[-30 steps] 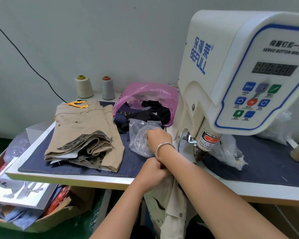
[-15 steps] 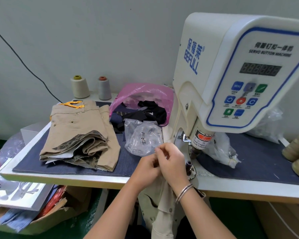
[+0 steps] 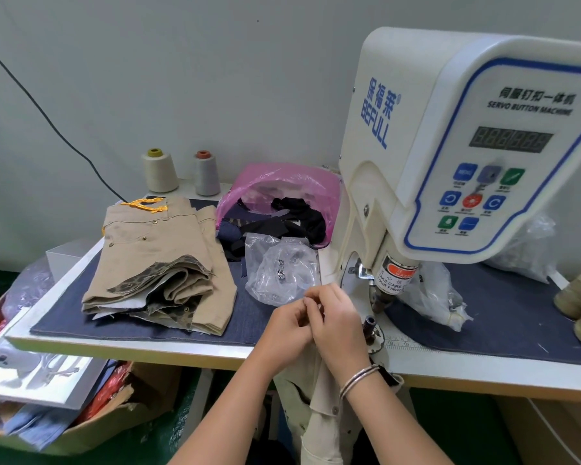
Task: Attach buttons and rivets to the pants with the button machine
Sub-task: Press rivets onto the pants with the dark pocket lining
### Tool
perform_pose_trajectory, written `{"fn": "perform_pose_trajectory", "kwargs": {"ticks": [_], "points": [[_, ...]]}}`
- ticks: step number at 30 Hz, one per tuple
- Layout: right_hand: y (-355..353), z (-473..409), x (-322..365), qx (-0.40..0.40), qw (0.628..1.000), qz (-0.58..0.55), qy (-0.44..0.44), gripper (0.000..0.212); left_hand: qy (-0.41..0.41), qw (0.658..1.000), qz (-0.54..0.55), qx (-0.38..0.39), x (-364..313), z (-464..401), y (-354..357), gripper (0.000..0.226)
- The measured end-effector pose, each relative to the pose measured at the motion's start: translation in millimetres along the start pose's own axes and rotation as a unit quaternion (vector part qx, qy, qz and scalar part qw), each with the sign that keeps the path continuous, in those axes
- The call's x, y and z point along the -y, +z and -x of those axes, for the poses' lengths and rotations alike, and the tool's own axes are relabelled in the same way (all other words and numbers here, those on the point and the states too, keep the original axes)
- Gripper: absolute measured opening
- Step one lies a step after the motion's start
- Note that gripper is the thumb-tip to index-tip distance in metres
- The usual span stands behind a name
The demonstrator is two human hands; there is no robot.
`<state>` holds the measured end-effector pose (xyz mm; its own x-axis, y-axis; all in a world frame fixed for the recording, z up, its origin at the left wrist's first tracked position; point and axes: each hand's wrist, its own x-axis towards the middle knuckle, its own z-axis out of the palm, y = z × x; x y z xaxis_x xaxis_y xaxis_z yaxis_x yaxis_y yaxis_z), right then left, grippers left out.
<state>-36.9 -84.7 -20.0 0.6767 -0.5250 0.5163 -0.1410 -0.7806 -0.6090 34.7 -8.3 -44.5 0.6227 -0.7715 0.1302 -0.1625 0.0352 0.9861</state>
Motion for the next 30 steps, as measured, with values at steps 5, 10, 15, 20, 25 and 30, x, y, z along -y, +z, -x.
{"fn": "perform_pose_trajectory", "kwargs": {"ticks": [5,10,15,20,25,30], "points": [[-4,9,-2,-0.005,0.999,0.033,-0.034,0.012,0.0,1.0,-0.004,0.015,-1,1,0,0.034],[-8,14,-2,0.002,0.999,0.036,-0.025,0.016,-0.006,1.0,-0.001,0.019,1,1,-1,0.022],[-7,11,-3,0.008,1.0,0.001,0.016,0.008,0.003,1.0,-0.006,0.021,-1,1,0,0.032],[-6,7,0,-0.002,0.998,-0.023,0.064,0.007,0.014,1.0,-0.004,0.022,-1,1,0,0.036],[-7,4,2,-0.017,0.995,-0.036,0.087,0.01,0.014,1.0,0.009,0.022,-1,0,-1,0.032],[-3,3,2,-0.026,0.992,-0.045,0.115,0.008,0.01,1.0,0.021,0.014,-3,2,1,0.036]]}}
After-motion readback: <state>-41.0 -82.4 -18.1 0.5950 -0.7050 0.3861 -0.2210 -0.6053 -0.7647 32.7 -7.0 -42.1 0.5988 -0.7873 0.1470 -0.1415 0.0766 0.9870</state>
